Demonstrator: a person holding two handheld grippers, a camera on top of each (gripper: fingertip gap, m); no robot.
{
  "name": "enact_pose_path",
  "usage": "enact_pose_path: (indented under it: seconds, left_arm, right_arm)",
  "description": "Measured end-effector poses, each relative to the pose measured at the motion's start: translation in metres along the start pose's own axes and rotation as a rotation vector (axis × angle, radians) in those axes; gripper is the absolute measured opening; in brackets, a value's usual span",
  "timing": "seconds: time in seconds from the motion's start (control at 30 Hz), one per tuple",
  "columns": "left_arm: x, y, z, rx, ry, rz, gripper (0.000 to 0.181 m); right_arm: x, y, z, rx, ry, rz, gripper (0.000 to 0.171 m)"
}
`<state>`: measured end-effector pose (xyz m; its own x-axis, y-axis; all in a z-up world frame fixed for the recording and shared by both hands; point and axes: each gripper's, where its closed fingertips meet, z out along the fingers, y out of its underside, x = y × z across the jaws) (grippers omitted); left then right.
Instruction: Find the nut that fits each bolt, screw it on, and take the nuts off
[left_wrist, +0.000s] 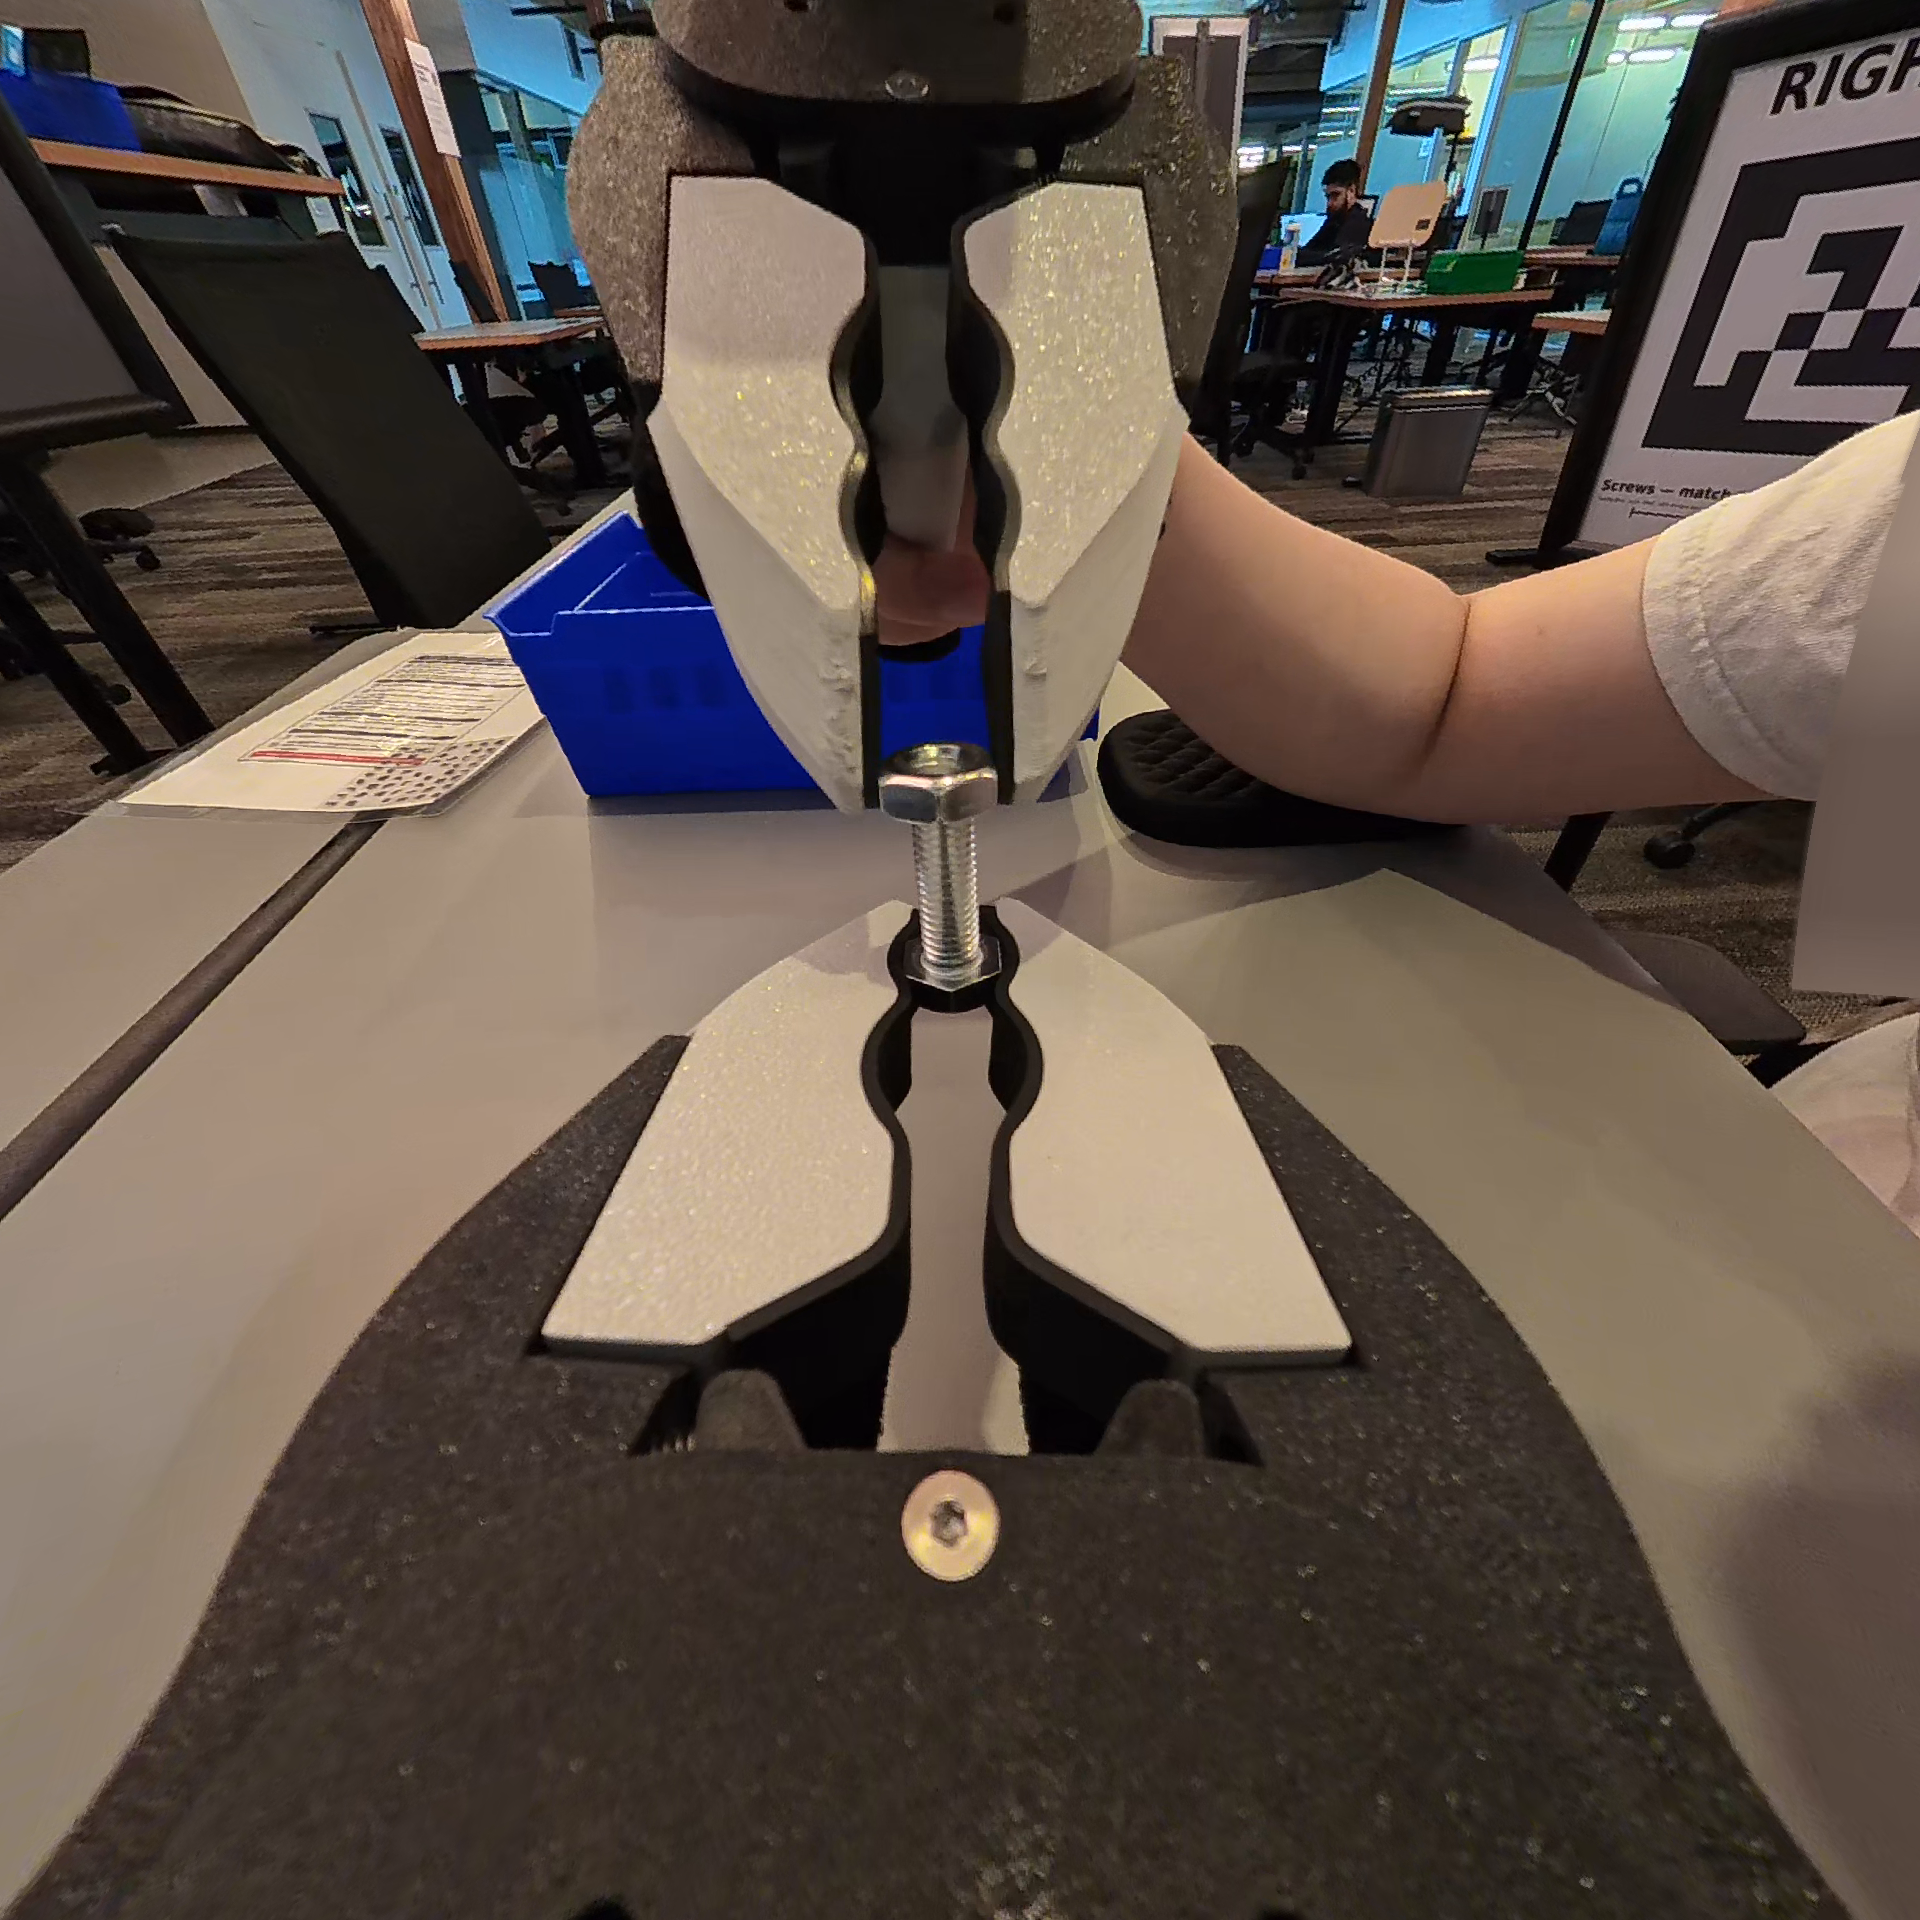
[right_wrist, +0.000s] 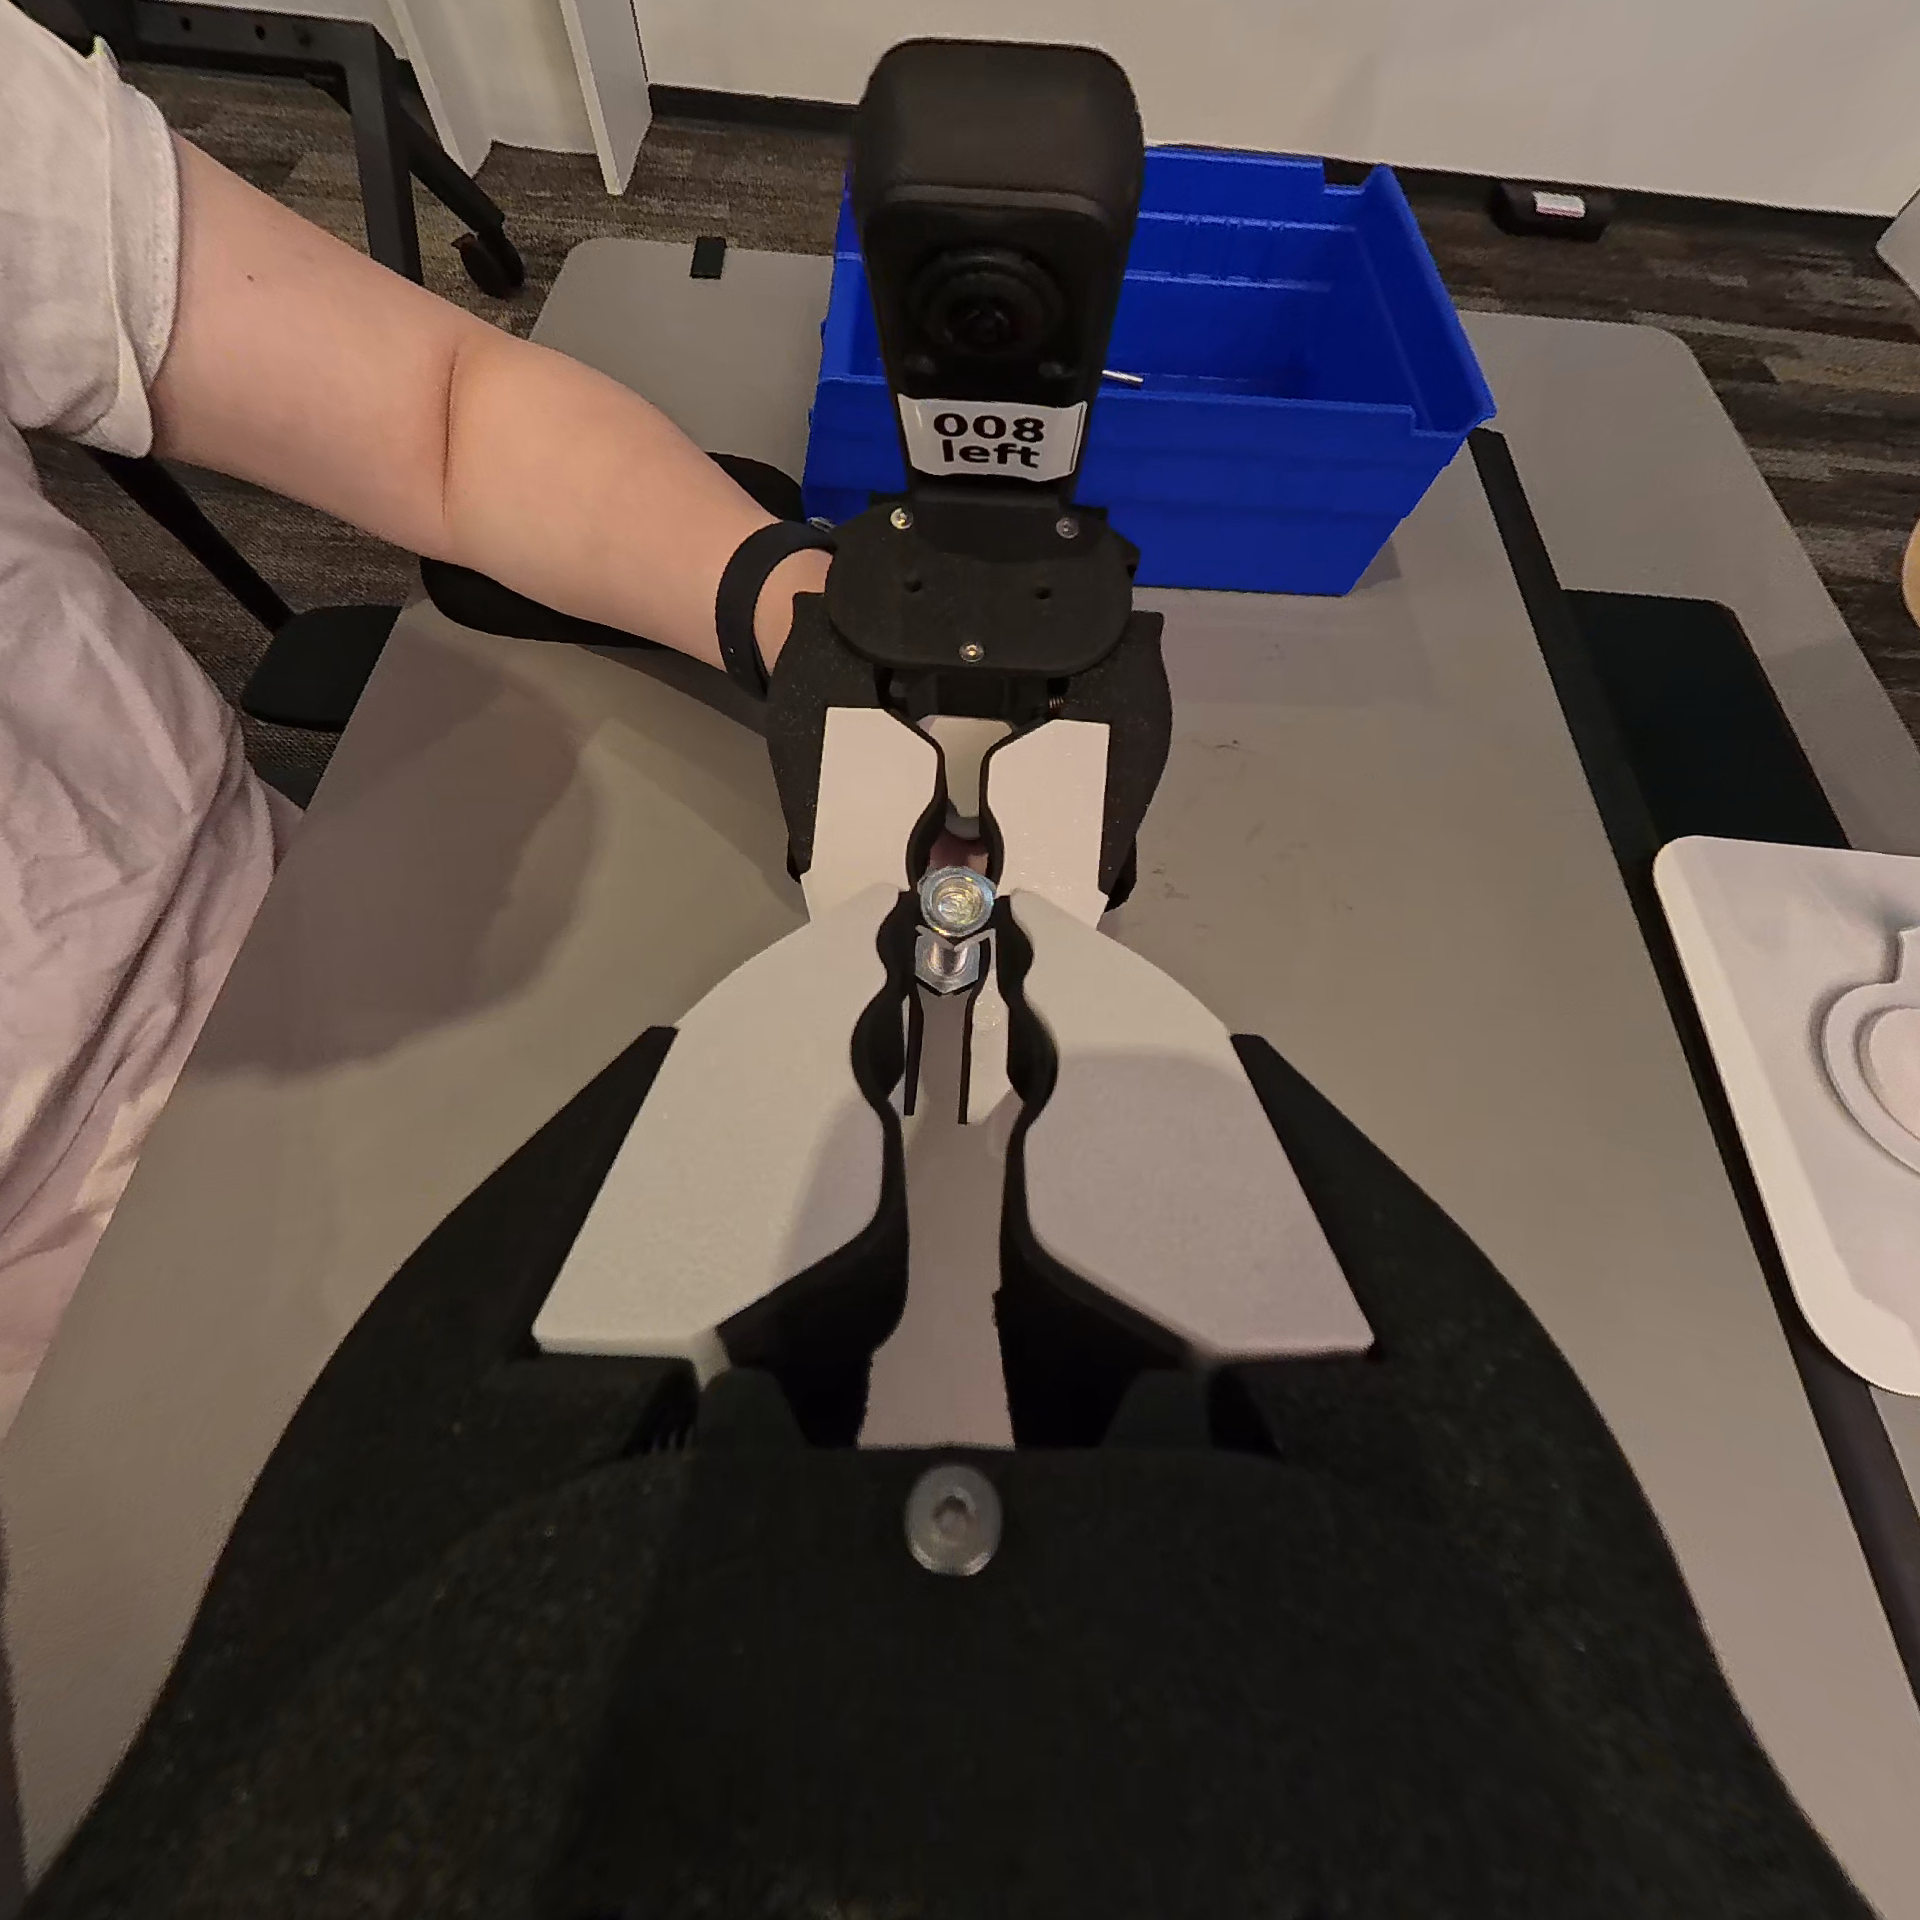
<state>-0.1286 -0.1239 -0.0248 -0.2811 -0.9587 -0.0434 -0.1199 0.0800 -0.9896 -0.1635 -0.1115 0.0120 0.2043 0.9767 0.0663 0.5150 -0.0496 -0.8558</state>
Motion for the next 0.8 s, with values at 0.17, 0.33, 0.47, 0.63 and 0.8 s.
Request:
enact_pose_path:
  seconds: [0.17, 0.33, 0.47, 0.63, 0.8]
  left_arm:
    - [-0.003, -0.001, -0.001, 0.003, -0.023, -0.002, 0.009]
    - [-0.016, -0.001, -0.003, -0.018, -0.122, 0.012, 0.009]
    - [-0.029, 0.001, -0.007, -0.051, -0.226, 0.019, 0.009]
    - [-0.048, 0.006, -0.014, -0.094, -0.355, 0.010, 0.009]
    - [-0.061, 0.011, -0.022, -0.131, -0.458, -0.009, 0.009]
  right_arm:
    - [0.003, -0.001, 0.000, 0.001, 0.019, 0.012, 0.014]
    - [0.012, -0.003, 0.001, 0.000, 0.072, 0.056, 0.014]
    - [0.022, -0.003, 0.003, -0.005, 0.129, 0.111, 0.014]
    - [0.036, -0.002, 0.009, 0.020, 0.205, 0.180, 0.014]
    - [0.048, -0.002, 0.015, 0.038, 0.289, 0.250, 0.014]
